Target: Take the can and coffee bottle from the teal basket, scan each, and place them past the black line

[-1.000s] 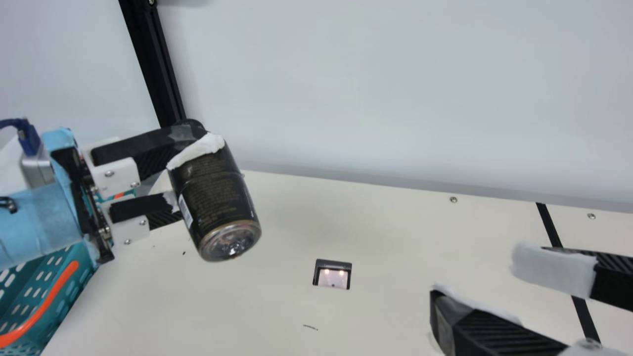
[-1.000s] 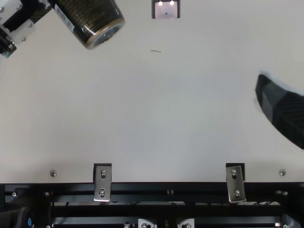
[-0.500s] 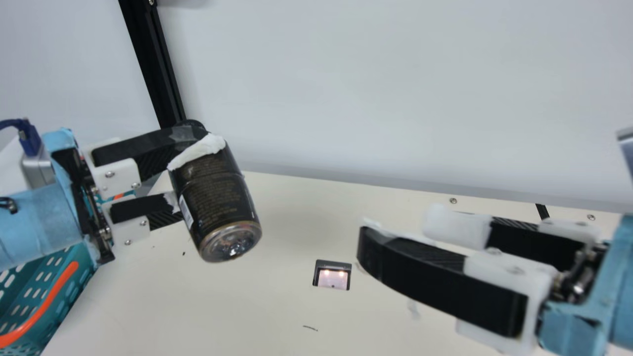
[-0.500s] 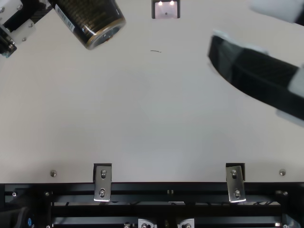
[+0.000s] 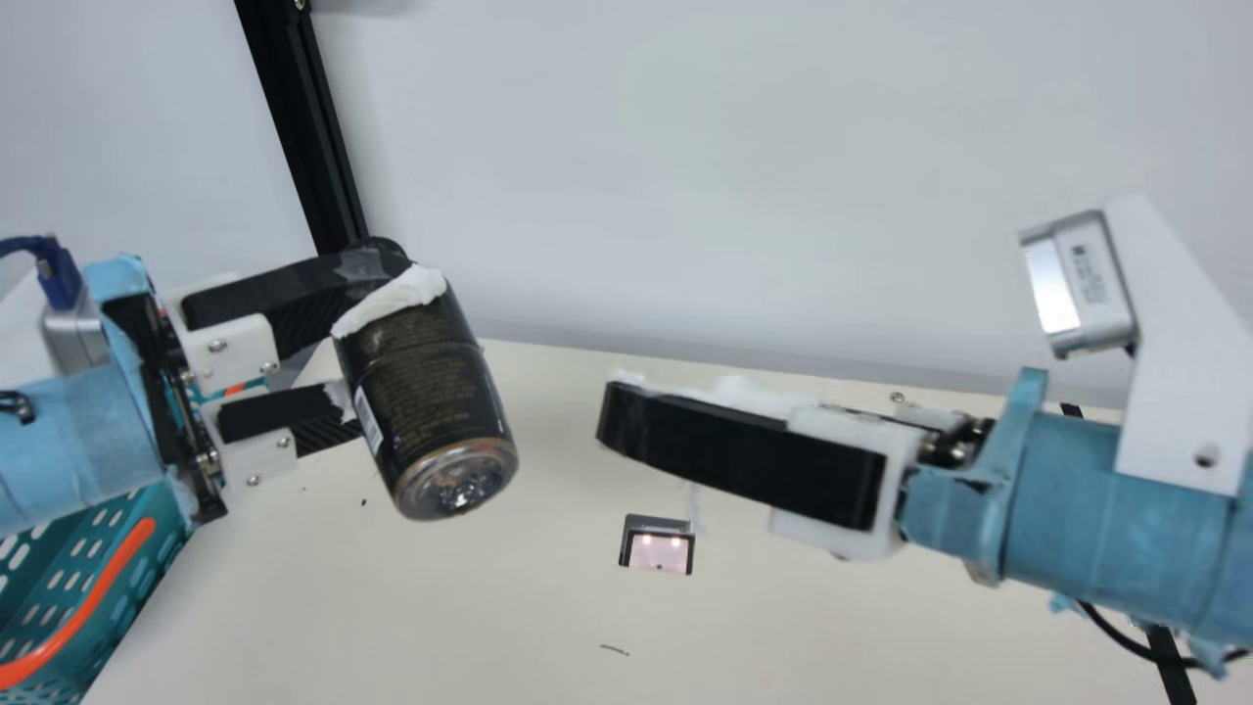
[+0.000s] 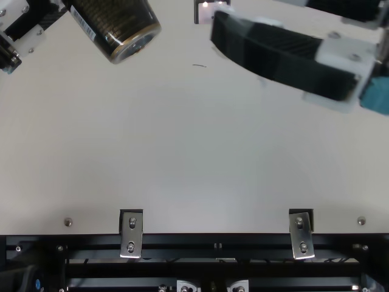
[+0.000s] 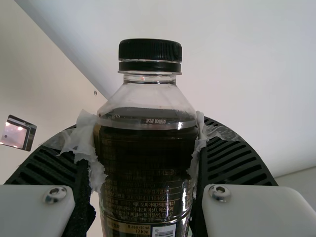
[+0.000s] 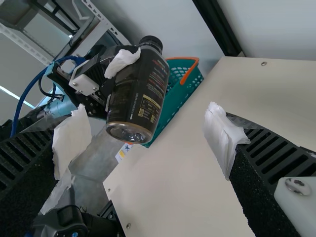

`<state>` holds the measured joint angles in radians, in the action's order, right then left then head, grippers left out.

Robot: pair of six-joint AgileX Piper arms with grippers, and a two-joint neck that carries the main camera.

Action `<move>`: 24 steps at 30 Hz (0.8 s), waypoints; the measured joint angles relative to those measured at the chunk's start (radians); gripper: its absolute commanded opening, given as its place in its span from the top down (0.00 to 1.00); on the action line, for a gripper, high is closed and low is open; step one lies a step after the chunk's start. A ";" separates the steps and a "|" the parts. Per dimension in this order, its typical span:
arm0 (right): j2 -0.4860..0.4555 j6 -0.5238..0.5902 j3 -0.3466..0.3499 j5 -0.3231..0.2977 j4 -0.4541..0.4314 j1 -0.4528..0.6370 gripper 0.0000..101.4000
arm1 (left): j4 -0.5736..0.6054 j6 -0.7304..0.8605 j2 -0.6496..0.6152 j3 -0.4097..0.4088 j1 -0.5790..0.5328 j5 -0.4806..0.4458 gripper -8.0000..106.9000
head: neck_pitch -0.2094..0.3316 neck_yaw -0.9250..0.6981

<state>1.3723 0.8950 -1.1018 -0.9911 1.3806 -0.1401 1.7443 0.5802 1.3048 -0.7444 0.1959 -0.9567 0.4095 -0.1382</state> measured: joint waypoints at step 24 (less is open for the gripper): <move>0.155 0.069 -0.017 0.055 0.179 -0.090 0.00 | 0.000 0.000 0.000 0.000 0.000 0.000 0.84 | 0.000 0.000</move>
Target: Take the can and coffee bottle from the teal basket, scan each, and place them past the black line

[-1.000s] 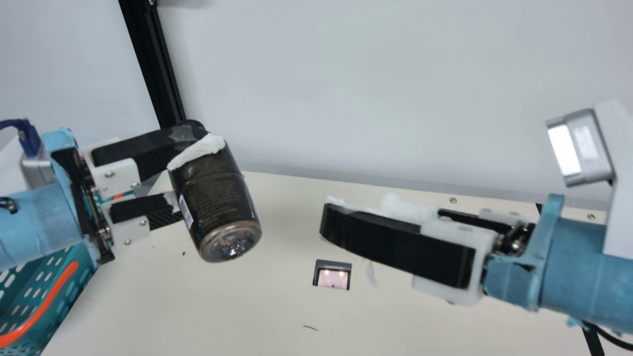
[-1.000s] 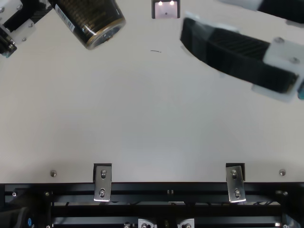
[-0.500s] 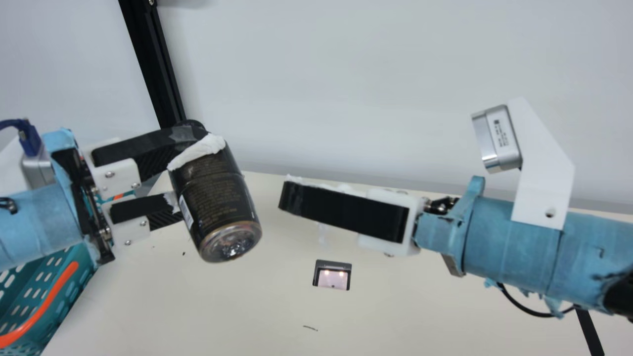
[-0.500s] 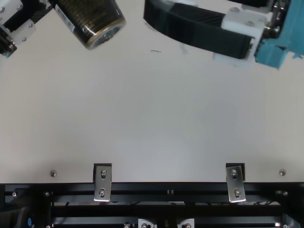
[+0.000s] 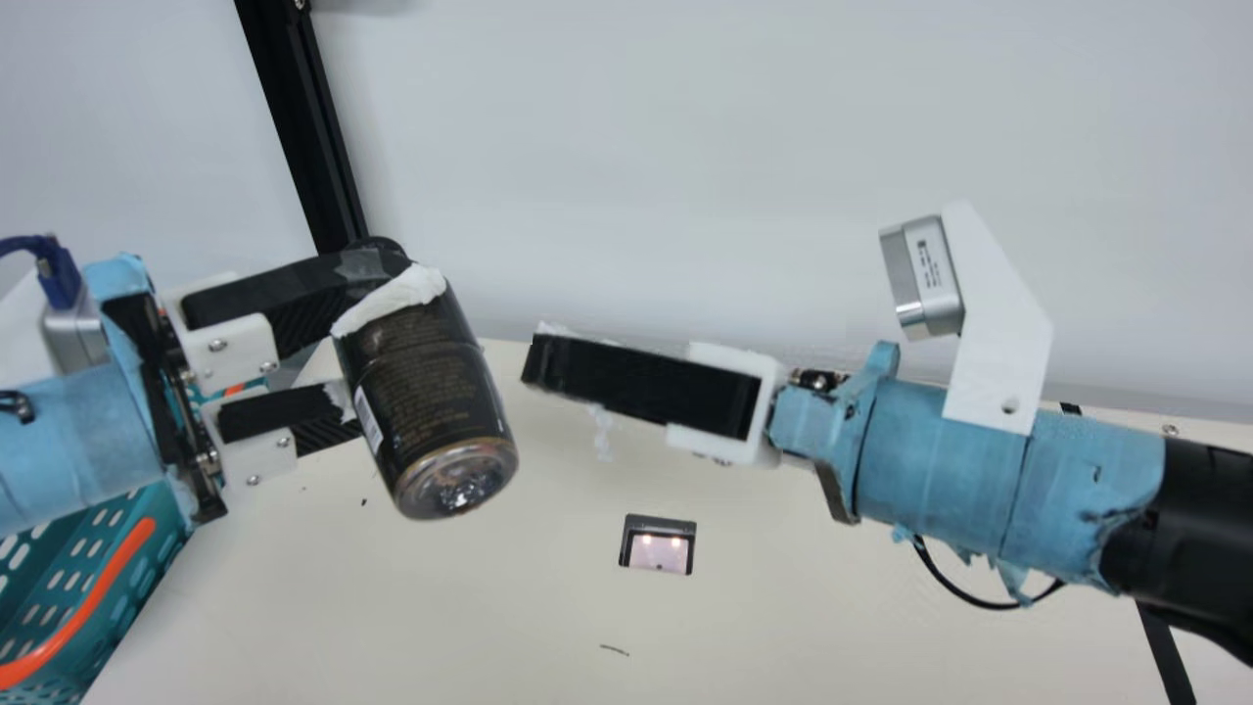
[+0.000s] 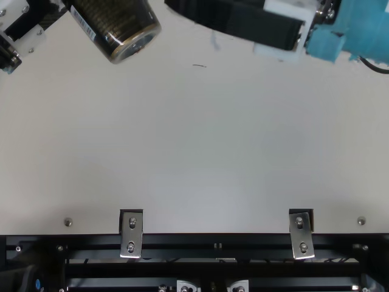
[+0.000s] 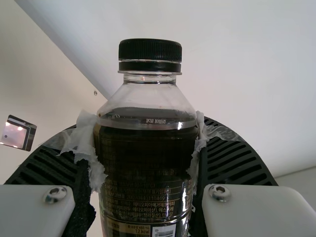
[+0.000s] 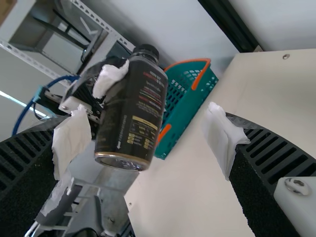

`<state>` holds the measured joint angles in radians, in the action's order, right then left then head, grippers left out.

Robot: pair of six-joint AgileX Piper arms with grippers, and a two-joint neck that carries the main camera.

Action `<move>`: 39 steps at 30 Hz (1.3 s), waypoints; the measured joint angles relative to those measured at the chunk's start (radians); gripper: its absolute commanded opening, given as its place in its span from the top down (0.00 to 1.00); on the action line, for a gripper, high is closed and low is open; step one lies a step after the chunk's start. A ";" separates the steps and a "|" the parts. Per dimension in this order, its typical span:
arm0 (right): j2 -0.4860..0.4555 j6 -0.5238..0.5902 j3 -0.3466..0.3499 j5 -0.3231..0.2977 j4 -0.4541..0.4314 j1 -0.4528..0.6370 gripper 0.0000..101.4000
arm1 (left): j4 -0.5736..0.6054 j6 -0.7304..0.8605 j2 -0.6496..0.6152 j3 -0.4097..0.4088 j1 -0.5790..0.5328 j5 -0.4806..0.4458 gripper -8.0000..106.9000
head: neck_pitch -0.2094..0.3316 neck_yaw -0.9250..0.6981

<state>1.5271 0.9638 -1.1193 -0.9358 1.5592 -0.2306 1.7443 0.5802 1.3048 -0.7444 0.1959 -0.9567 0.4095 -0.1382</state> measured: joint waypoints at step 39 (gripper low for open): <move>0.060 -0.215 0.021 -0.108 0.186 0.031 0.00 | 0.000 0.000 0.000 0.000 0.000 0.000 0.84 | 0.000 0.000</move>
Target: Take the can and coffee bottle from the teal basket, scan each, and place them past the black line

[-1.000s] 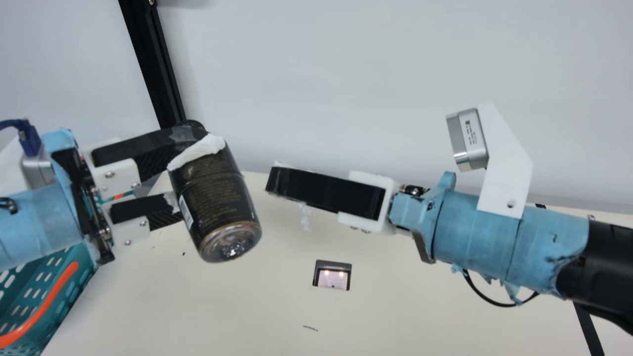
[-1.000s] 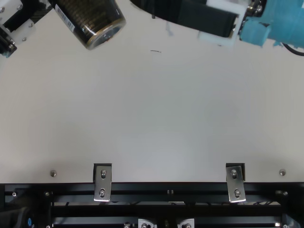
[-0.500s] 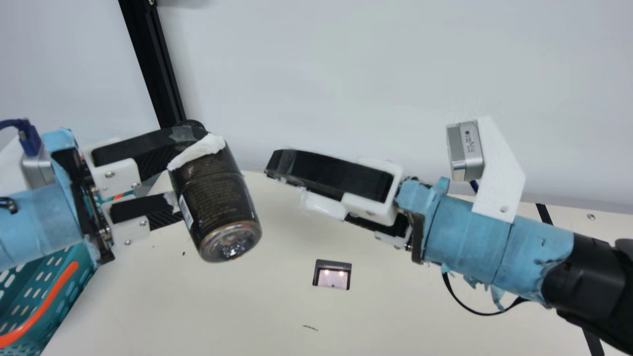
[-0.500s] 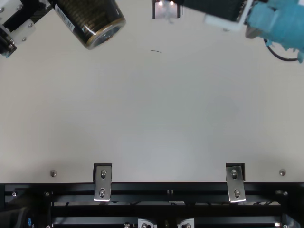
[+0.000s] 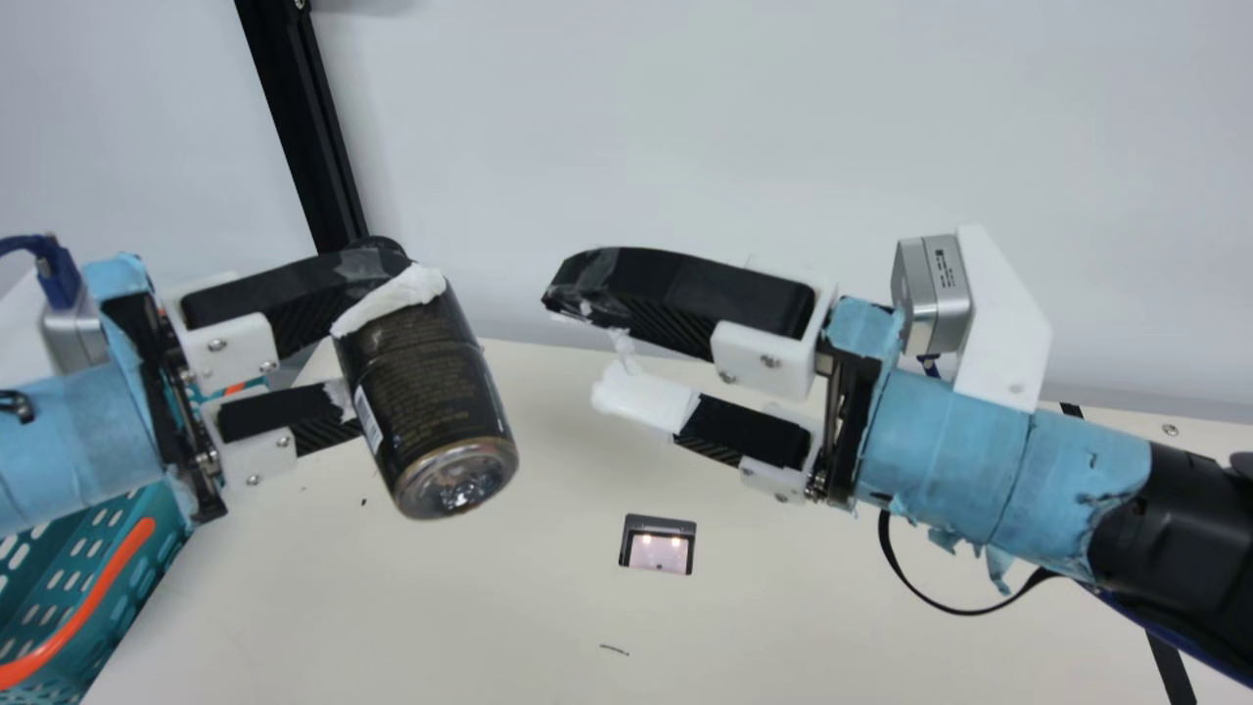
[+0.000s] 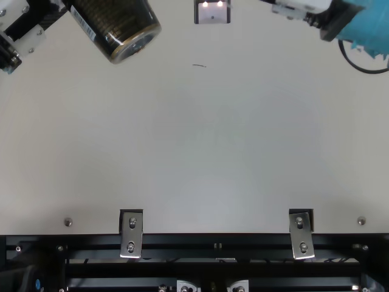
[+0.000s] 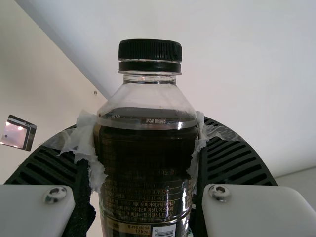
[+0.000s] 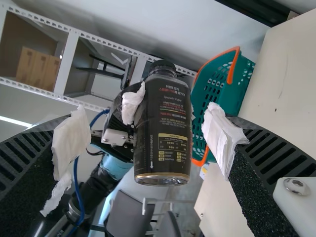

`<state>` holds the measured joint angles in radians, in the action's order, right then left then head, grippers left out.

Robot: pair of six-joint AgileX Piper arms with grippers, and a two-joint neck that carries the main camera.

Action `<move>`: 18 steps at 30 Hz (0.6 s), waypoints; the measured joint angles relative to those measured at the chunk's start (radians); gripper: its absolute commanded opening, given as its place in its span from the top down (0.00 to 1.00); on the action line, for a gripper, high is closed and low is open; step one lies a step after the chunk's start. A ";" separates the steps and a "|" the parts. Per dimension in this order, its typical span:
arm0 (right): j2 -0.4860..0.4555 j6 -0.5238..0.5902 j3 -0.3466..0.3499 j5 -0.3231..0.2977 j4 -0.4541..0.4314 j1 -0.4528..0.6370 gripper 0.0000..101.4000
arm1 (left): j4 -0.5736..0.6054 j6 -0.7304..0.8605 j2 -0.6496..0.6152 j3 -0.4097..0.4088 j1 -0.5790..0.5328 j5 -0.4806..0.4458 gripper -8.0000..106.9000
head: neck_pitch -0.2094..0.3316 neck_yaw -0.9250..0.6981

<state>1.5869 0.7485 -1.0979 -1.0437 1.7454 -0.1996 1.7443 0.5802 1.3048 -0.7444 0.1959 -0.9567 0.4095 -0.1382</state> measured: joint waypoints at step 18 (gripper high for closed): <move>0.053 -0.144 -0.026 -0.066 0.003 -0.012 0.00 | 0.000 0.000 0.000 0.000 0.000 0.000 0.84 | 0.000 0.000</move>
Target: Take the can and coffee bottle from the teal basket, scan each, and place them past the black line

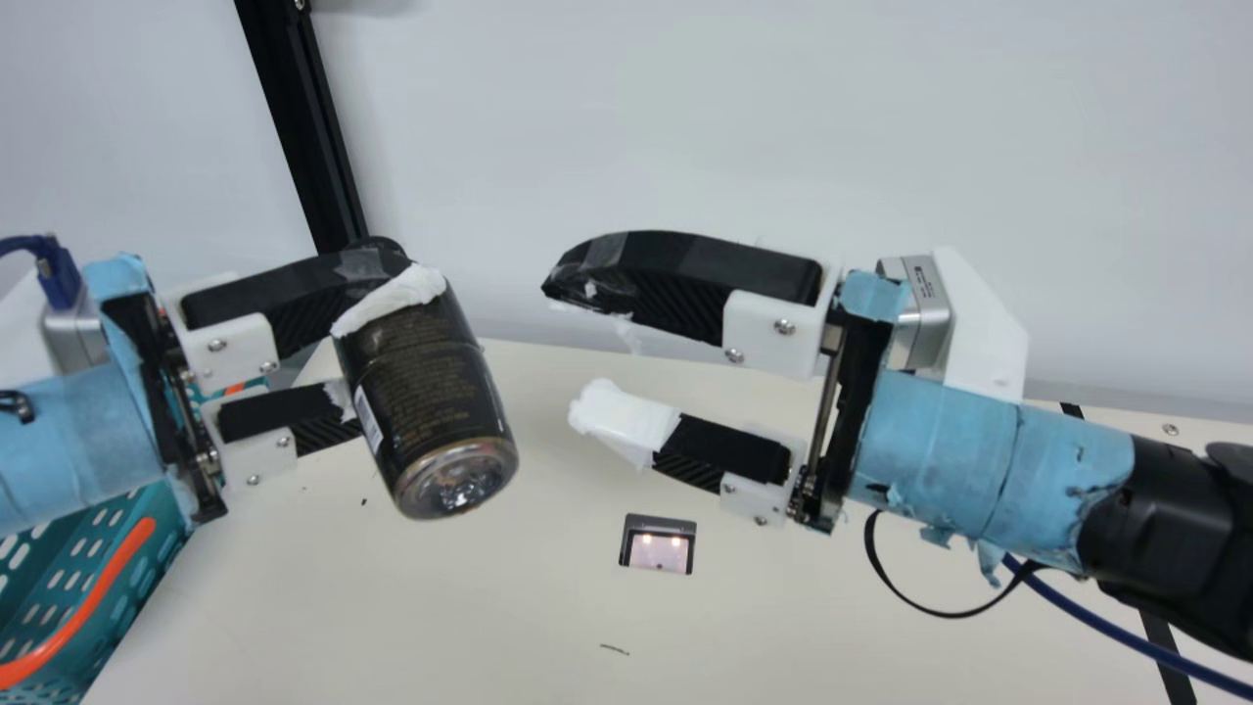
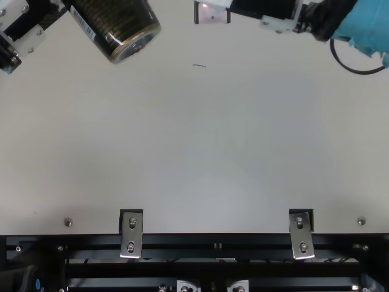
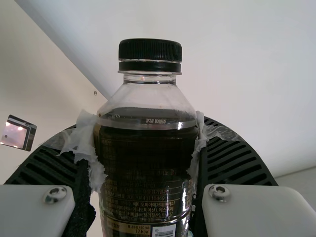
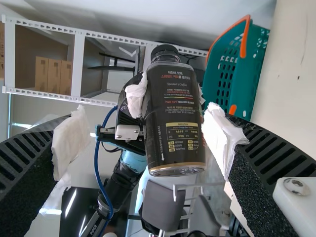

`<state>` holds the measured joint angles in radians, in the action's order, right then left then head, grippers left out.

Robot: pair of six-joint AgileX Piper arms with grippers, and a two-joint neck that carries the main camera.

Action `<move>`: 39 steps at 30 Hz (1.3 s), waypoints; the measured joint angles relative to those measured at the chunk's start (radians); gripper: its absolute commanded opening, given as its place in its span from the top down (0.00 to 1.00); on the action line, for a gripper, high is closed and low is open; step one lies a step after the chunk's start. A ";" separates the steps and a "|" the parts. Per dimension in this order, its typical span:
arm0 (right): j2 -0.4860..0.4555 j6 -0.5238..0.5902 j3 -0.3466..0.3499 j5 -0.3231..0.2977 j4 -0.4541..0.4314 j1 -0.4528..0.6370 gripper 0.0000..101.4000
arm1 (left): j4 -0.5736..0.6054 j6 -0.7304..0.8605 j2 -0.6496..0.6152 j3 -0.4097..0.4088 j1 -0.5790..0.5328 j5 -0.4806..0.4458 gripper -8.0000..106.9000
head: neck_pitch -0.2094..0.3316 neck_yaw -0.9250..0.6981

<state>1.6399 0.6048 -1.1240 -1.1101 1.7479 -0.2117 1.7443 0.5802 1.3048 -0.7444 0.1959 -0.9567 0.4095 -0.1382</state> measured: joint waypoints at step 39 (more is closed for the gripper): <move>0.105 -0.040 -0.032 -0.018 -0.003 -0.050 0.00 | 0.000 0.000 0.000 0.000 0.000 0.000 0.84 | 0.000 0.000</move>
<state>1.7448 0.5651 -1.1558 -1.1284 1.7445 -0.2621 1.7443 0.5802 1.3048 -0.7444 0.1959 -0.9567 0.4095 -0.1382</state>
